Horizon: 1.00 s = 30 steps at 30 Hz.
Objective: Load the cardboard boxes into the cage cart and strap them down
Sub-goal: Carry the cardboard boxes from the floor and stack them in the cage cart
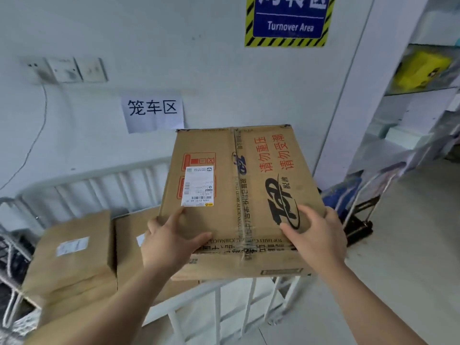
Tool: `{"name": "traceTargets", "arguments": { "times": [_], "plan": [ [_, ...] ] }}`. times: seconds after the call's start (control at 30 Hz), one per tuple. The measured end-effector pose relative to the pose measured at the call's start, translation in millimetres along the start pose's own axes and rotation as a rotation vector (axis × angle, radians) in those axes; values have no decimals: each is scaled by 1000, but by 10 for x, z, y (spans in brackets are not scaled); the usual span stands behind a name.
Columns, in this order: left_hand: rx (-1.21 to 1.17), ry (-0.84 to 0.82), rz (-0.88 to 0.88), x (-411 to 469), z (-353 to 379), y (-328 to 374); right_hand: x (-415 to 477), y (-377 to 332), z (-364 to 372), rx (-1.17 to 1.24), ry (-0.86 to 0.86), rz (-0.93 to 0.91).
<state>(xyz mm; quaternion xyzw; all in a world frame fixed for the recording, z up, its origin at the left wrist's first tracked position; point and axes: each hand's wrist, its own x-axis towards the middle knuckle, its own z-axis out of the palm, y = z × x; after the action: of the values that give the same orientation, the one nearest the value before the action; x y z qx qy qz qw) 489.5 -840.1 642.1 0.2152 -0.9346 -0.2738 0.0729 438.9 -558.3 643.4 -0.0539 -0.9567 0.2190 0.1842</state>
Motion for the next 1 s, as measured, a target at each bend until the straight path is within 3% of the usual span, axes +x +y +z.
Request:
{"name": "traceTargets", "arguments": {
  "times": [0.27,0.5,1.0],
  "plan": [
    [44,126,-312,444,-115,-508,744,-720,847,119,-189,-265],
    [104,112,-469,747,-139,-1042,895,-1233,1594,118,-370,-342],
    [160,-142,-566,2127,16,-2437,915,-2280,3200,-53,-613,-170]
  ]
}}
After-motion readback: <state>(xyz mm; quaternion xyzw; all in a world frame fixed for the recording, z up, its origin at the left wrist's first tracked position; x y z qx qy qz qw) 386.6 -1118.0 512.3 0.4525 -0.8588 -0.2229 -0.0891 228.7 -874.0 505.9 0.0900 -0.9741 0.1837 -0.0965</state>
